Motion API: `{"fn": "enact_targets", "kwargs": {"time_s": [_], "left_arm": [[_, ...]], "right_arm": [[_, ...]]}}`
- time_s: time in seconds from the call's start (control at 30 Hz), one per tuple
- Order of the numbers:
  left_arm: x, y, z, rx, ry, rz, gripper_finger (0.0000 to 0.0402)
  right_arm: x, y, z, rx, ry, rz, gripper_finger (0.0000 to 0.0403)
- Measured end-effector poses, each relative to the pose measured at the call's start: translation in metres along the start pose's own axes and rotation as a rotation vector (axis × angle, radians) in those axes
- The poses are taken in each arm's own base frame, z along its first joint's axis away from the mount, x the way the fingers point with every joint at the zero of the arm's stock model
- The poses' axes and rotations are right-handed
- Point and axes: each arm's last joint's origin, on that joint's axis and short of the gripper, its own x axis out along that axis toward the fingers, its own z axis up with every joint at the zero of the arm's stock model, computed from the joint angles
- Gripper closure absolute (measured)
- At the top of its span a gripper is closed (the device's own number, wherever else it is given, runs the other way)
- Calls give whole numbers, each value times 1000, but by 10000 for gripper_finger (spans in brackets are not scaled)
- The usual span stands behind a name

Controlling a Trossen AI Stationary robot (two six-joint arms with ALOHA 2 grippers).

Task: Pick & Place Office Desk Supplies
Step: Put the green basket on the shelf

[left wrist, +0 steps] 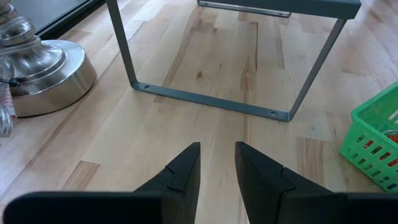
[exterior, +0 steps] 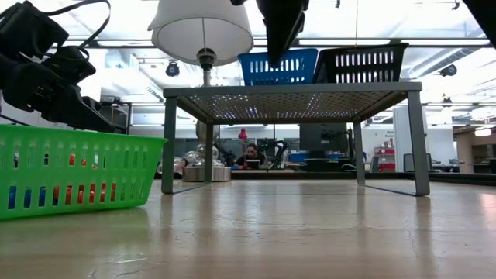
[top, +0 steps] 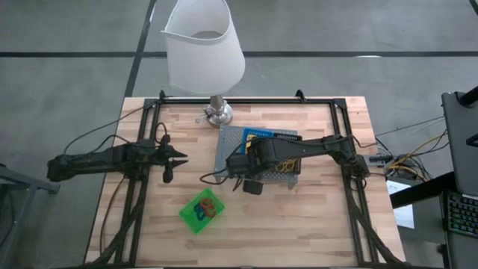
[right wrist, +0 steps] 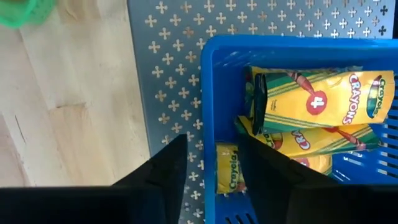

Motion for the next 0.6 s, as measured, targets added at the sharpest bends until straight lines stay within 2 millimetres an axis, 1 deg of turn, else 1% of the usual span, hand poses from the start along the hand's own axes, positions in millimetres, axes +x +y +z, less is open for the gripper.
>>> {"fn": "enact_targets", "kwargs": {"time_s": [0.17, 0.27, 0.4, 0.6], "left_arm": [[0, 0, 0, 0, 0, 0, 296], [0, 0, 0, 0, 0, 0, 296], [0, 0, 0, 0, 0, 0, 296], [0, 0, 0, 0, 0, 0, 295]], "right_arm": [[0, 0, 2, 88, -17, 4, 223], [-1, 1, 2, 89, -20, -1, 208], [-3, 3, 0, 44, -33, -17, 202], [-19, 11, -3, 31, -139, -54, 202]]}}
